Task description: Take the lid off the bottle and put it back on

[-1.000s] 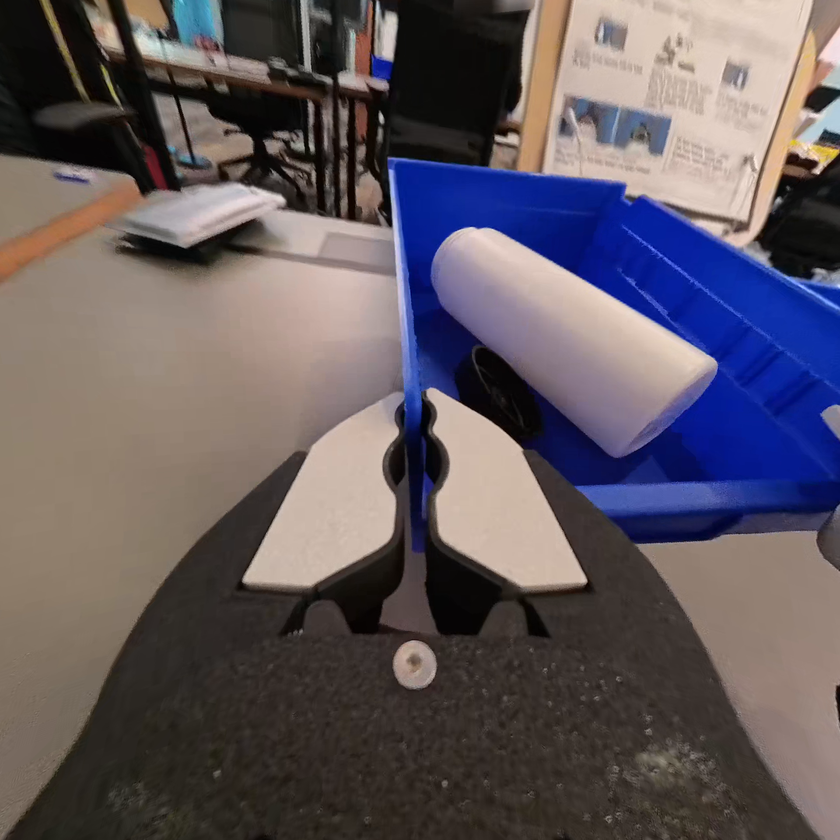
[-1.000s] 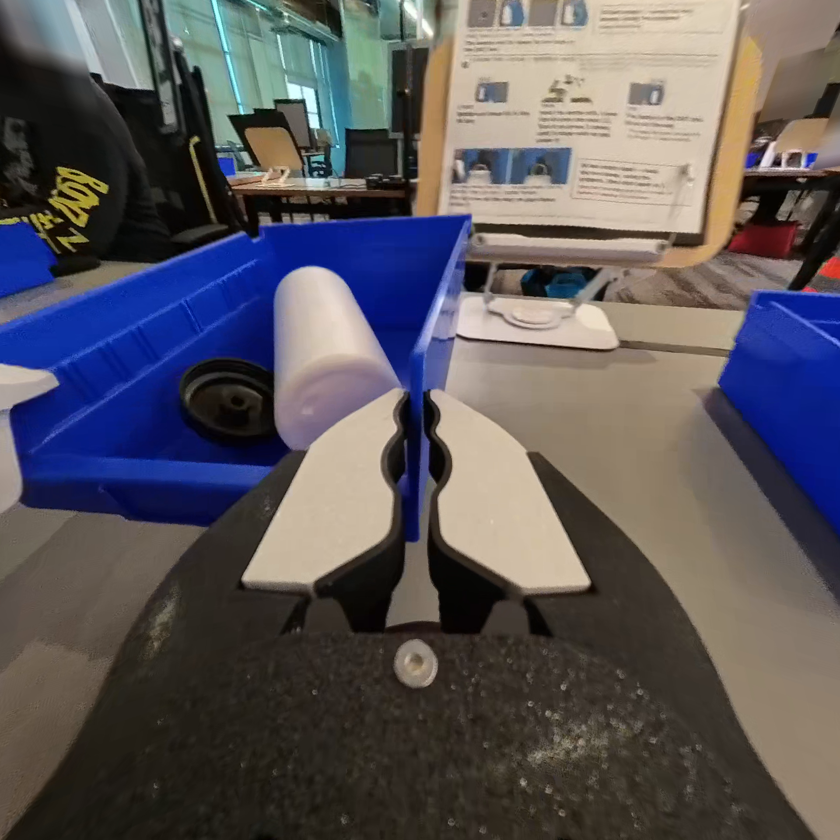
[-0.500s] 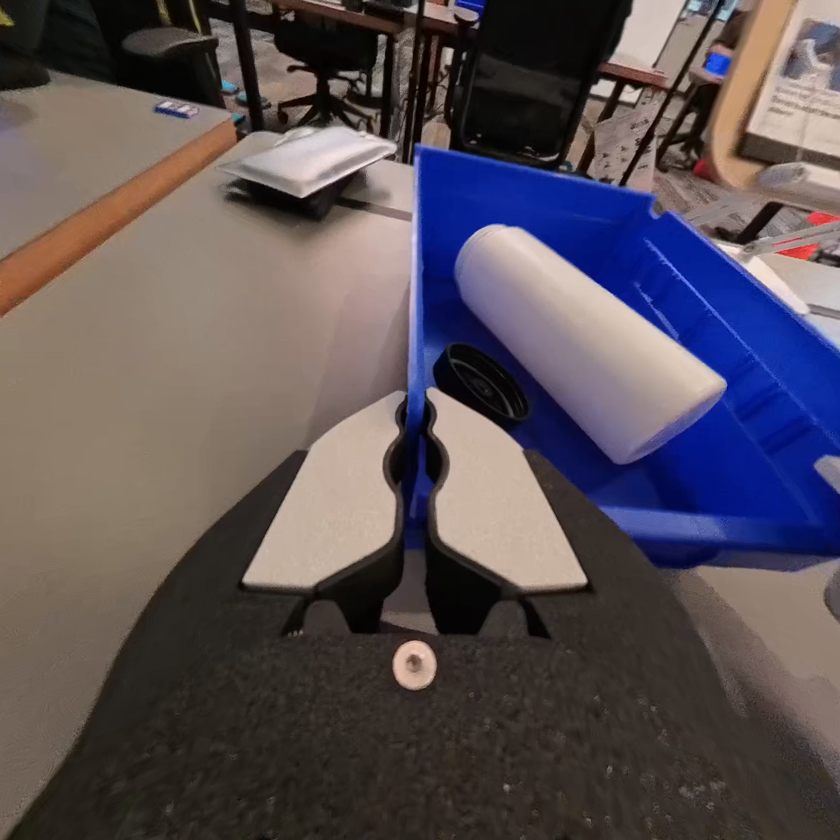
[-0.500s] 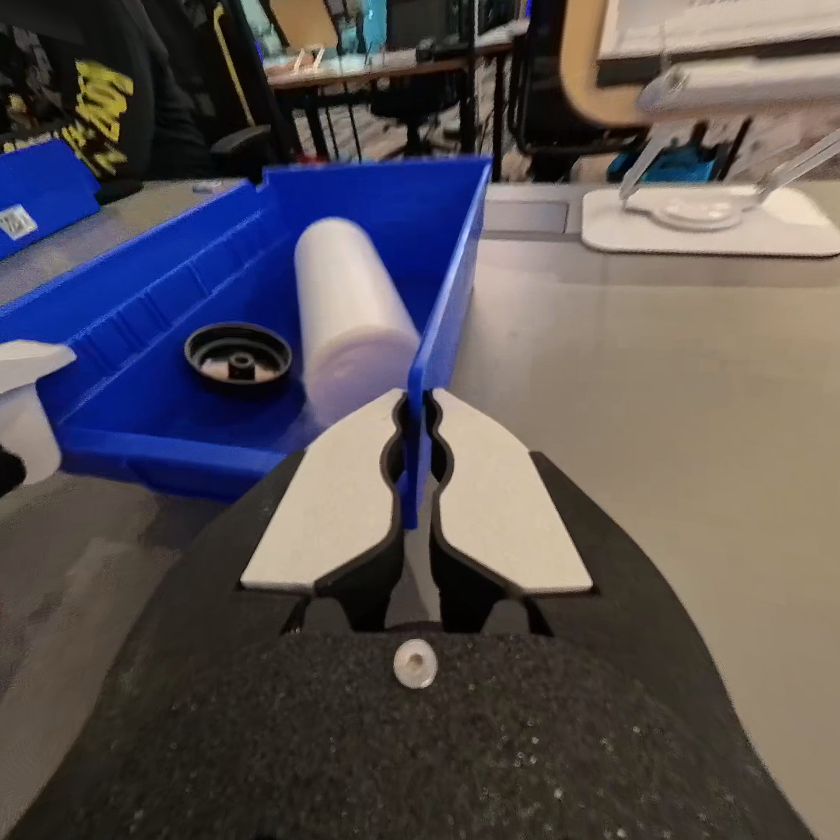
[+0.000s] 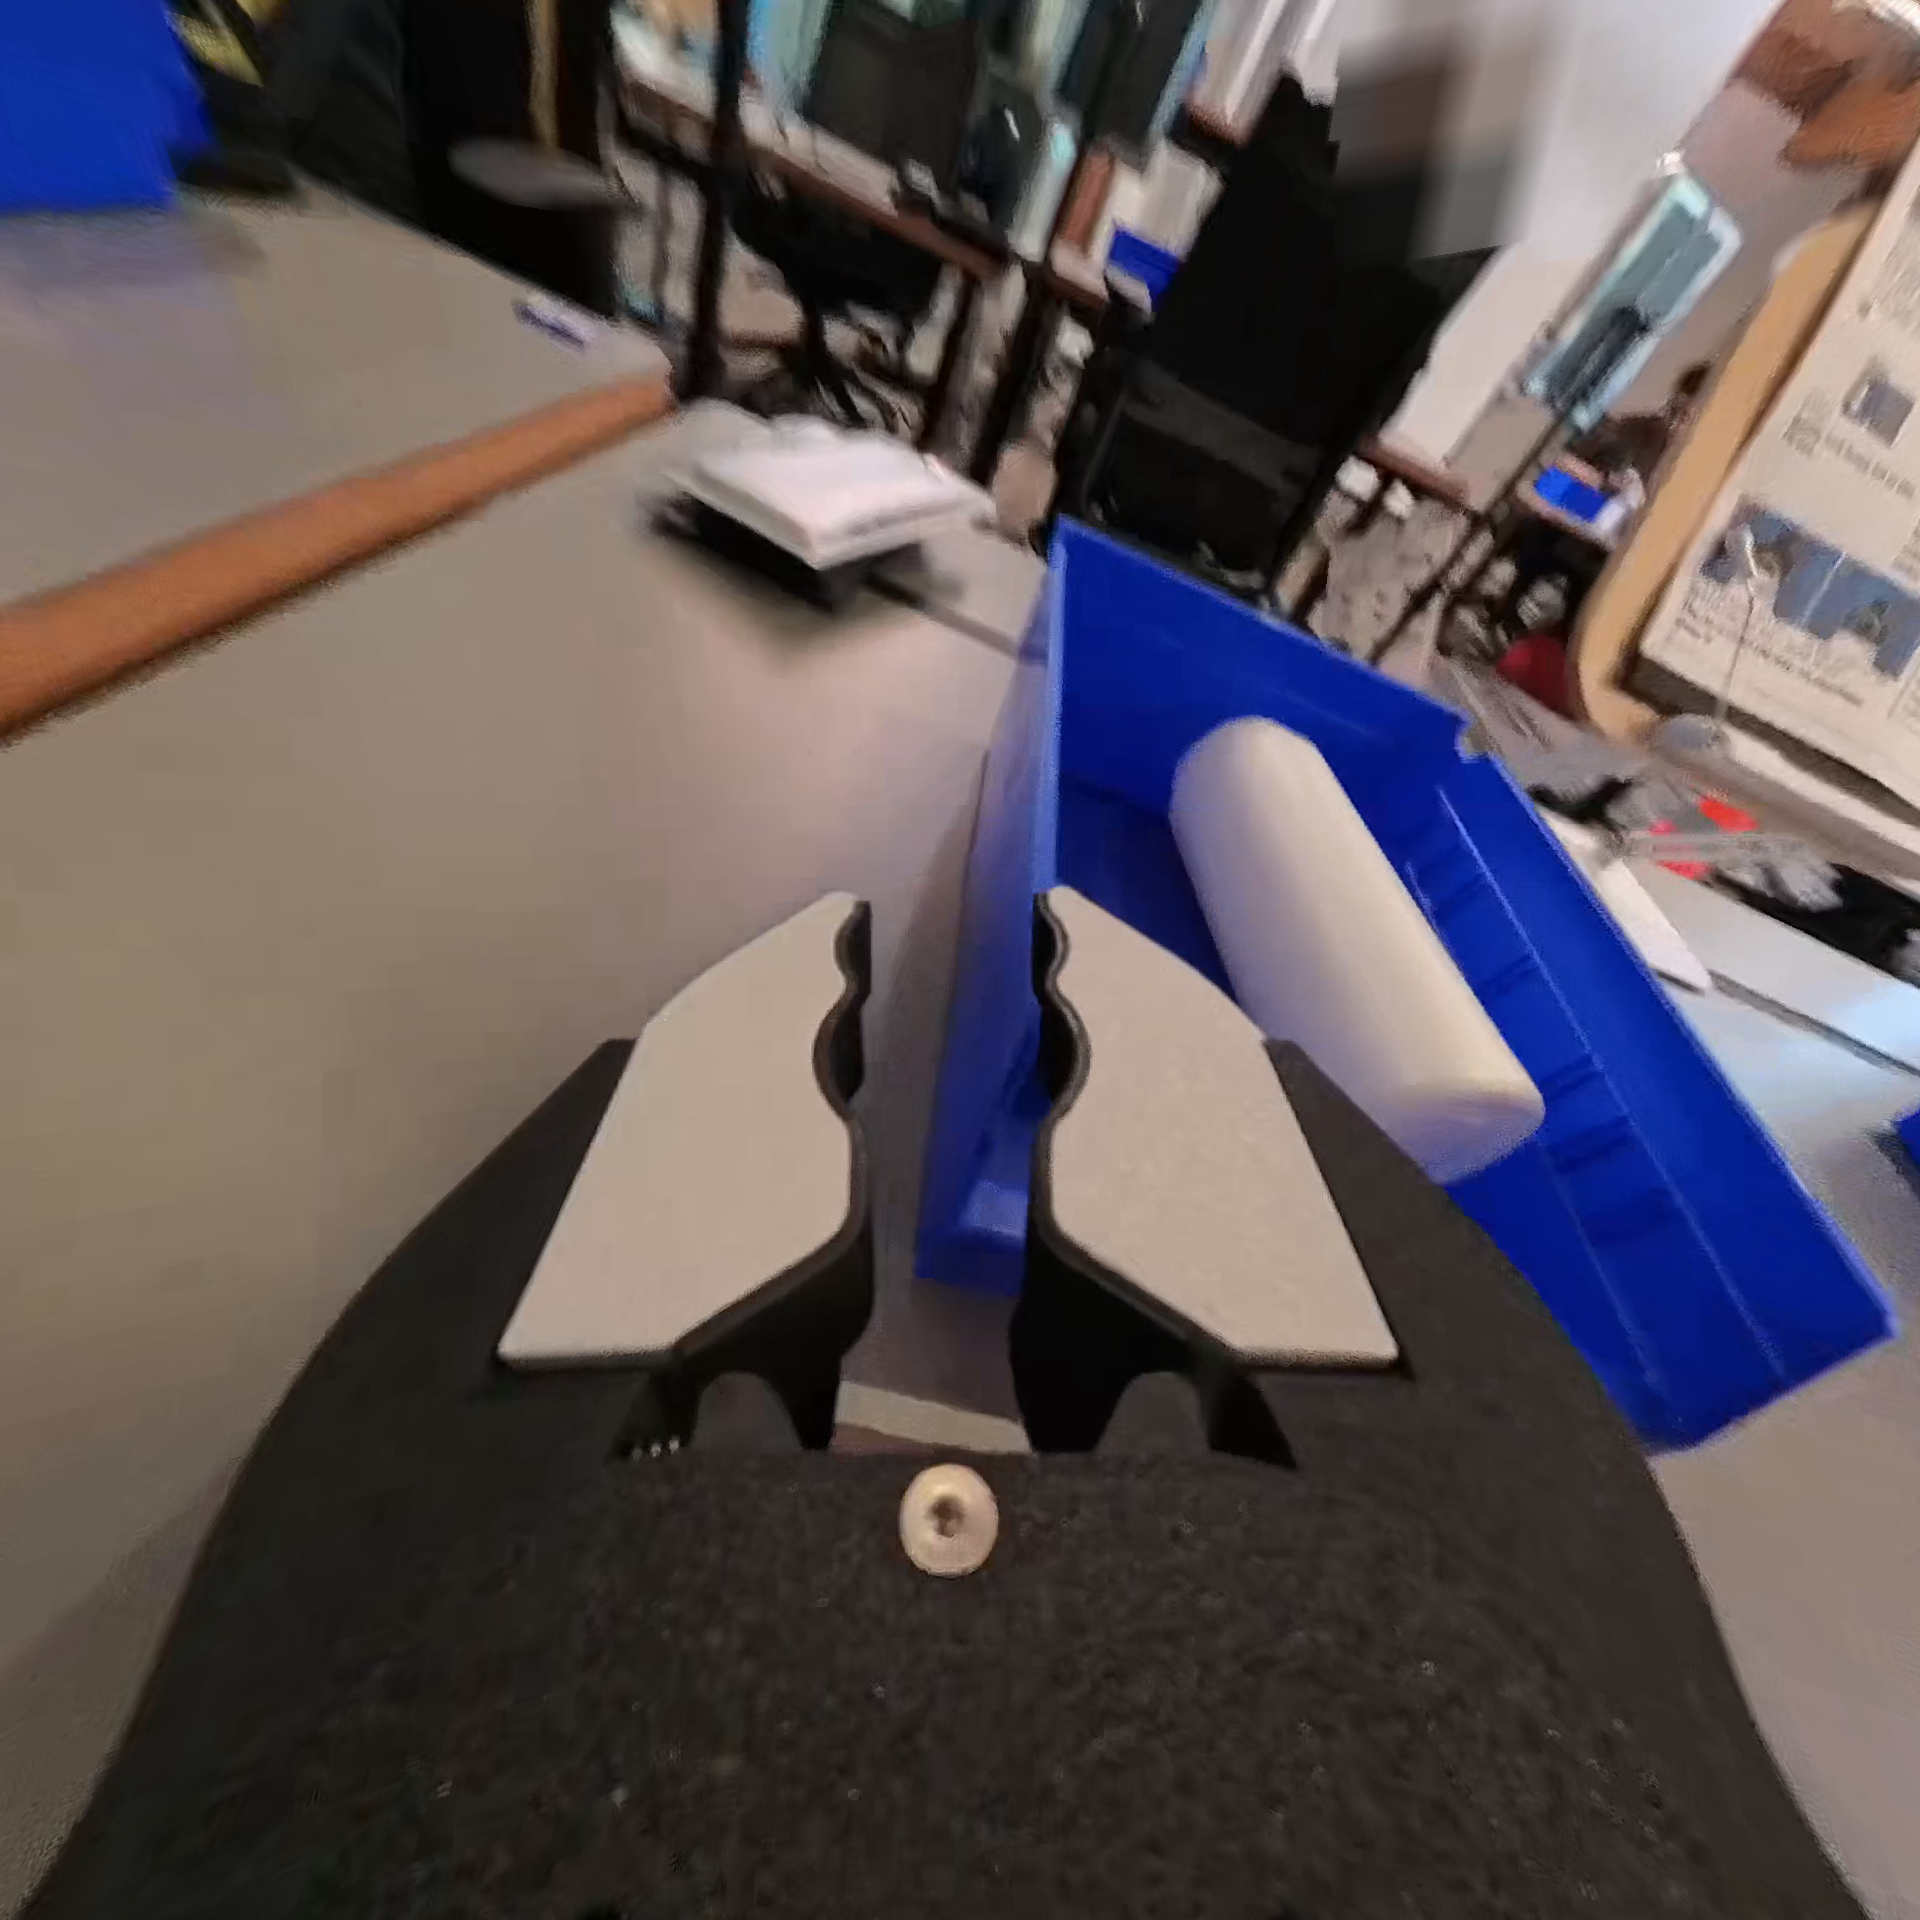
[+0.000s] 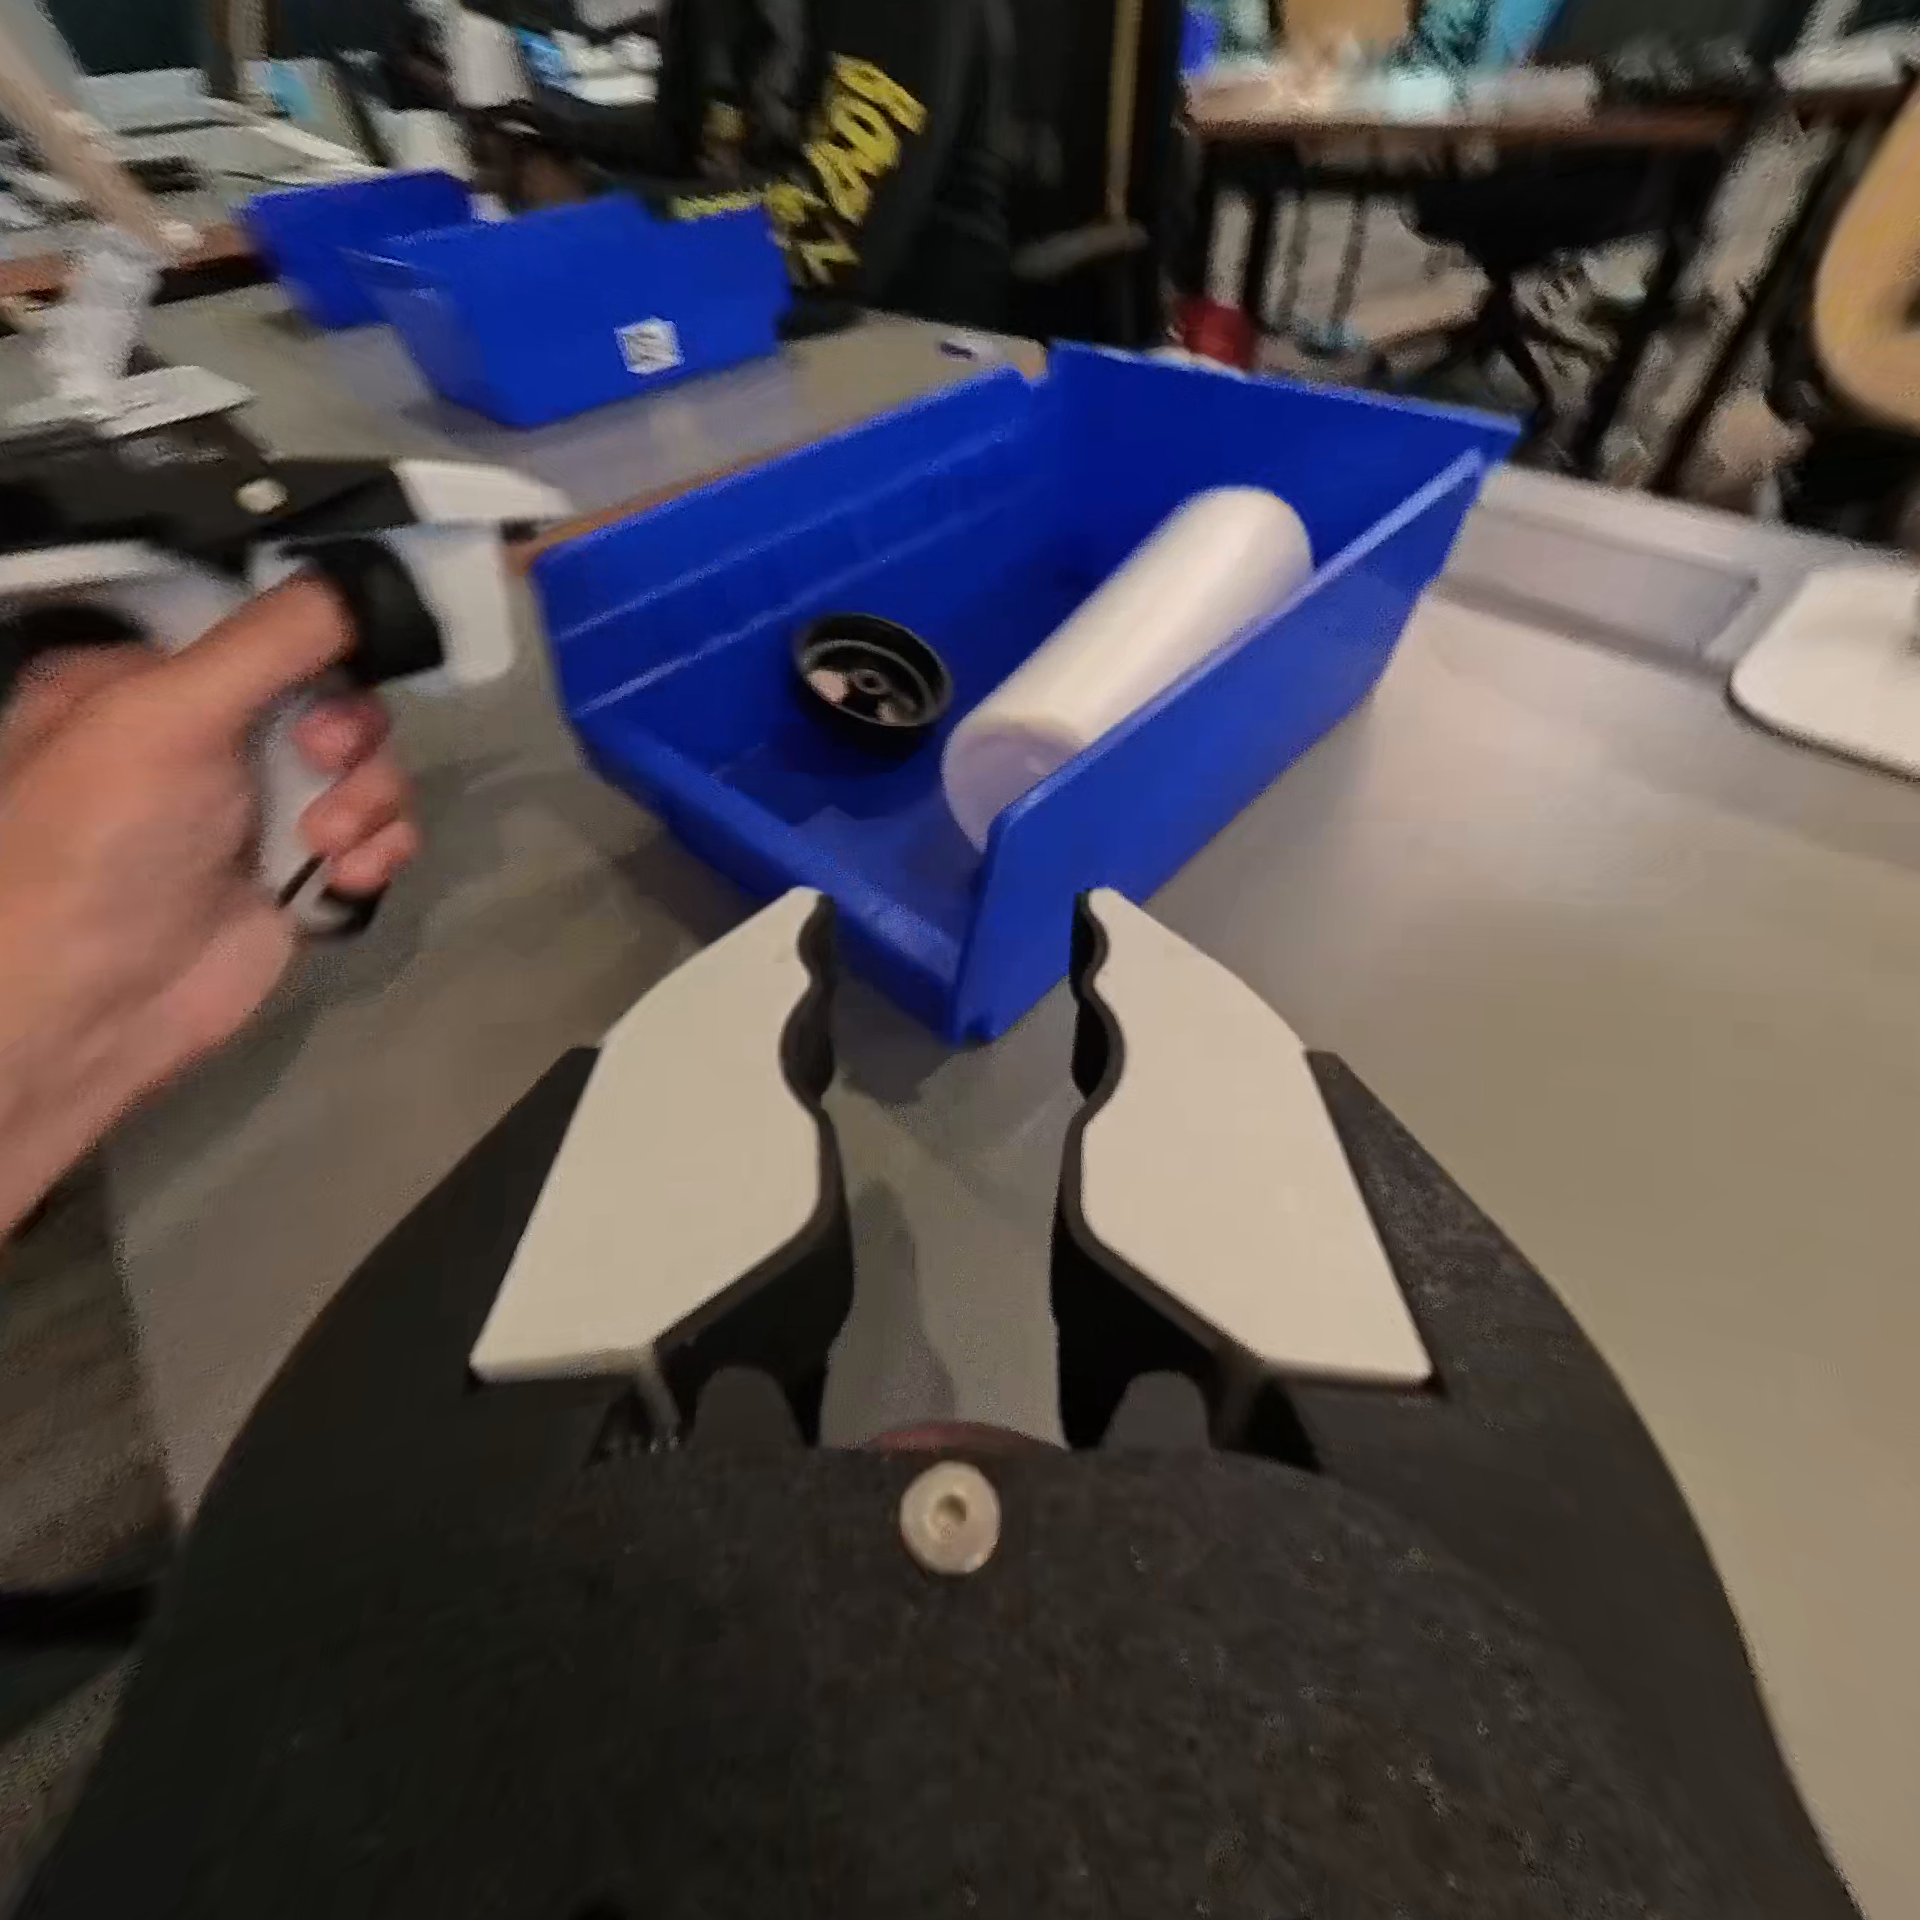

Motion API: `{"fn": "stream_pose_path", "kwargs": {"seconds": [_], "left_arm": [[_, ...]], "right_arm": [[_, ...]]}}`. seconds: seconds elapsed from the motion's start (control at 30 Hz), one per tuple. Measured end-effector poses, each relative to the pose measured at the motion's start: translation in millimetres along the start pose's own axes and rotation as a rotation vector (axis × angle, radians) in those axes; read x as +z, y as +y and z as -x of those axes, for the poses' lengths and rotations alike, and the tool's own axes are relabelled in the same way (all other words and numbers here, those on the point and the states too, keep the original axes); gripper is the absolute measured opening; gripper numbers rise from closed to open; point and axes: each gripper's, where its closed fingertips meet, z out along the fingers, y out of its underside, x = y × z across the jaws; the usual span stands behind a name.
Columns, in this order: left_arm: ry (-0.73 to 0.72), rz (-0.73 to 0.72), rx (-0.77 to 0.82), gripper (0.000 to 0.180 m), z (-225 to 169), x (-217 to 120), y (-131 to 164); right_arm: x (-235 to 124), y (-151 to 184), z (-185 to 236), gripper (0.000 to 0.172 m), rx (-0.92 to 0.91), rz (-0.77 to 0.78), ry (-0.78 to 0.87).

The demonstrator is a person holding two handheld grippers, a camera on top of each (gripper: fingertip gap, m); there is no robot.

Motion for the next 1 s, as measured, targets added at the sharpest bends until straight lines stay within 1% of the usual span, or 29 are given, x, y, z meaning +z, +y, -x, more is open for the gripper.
{"fn": "stream_pose_path", "kwargs": {"seconds": [0.07,0.13,0.17,0.23,0.27,0.33,0.4,0.47,0.5,0.53,0.6,0.63,0.67,0.77,0.8,0.87,0.93,1.0], "left_arm": [[-0.033,-0.099,0.026,0.028,6.0,-12.6,-18.6],[-0.019,-0.159,0.036,0.030,2.3,-22.9,-31.8],[-0.011,-0.176,0.046,0.031,-0.9,-26.4,-35.6],[-0.043,-0.186,0.098,0.028,-4.4,-31.8,-38.3],[-0.069,-0.200,0.148,0.024,-6.9,-35.2,-39.6],[-0.090,-0.225,0.248,0.024,-19.7,-43.2,-41.8],[-0.032,-0.205,0.297,0.024,-46.8,-50.6,-35.8],[0.069,-0.127,0.322,0.026,-83.6,-55.6,-14.6],[0.127,-0.059,0.325,0.027,-104.2,-57.4,3.5],[0.201,0.024,0.311,0.031,-127.1,-60.6,26.4],[0.387,0.188,0.246,0.046,-177.2,-77.7,76.1],[0.445,0.249,0.222,0.050,-195.7,-88.8,97.7],[0.457,0.287,0.202,0.050,-206.8,-97.5,115.2],[0.473,0.401,0.141,0.048,-229.9,-113.4,152.8],[0.496,0.424,0.144,0.050,-236.6,-116.0,159.3],[0.478,0.438,0.213,0.051,-235.7,-113.6,168.1],[0.449,0.457,0.280,0.051,-228.0,-109.6,176.0],[0.453,0.485,0.287,0.051,-223.4,-109.2,181.2]], "right_arm": [[-34.3,-2.5,1.8,0.047,-0.076,-0.025,-0.079],[-68.5,1.9,-8.2,0.047,-0.145,-0.041,-0.109],[-84.4,7.7,-18.5,0.050,-0.173,-0.037,-0.100],[-114.3,30.2,-40.9,0.051,-0.215,0.006,-0.101],[-128.4,43.7,-53.5,0.052,-0.218,0.019,-0.102],[-157.4,69.8,-78.9,0.057,-0.187,0.007,-0.115],[-185.0,84.2,-107.4,0.060,-0.082,0.009,-0.083],[-209.2,81.7,-130.1,0.064,0.008,-0.013,-0.064],[-219.7,79.2,-142.3,0.065,0.033,-0.029,-0.036],[-229.7,78.5,-153.5,0.068,0.042,-0.041,-0.007],[-249.1,82.9,-173.7,0.068,0.038,-0.060,0.062],[-257.5,85.6,-182.4,0.067,0.043,-0.080,0.094],[-263.6,87.7,-189.4,0.065,0.060,-0.099,0.115],[-267.8,85.3,-200.3,0.064,0.177,-0.146,0.119],[-266.5,83.0,-199.8,0.063,0.206,-0.168,0.102],[-262.0,82.3,-198.2,0.061,0.230,-0.175,0.083],[-259.4,82.2,-196.0,0.060,0.211,-0.164,0.075],[-258.8,83.7,-195.9,0.060,0.180,-0.152,0.090]]}}
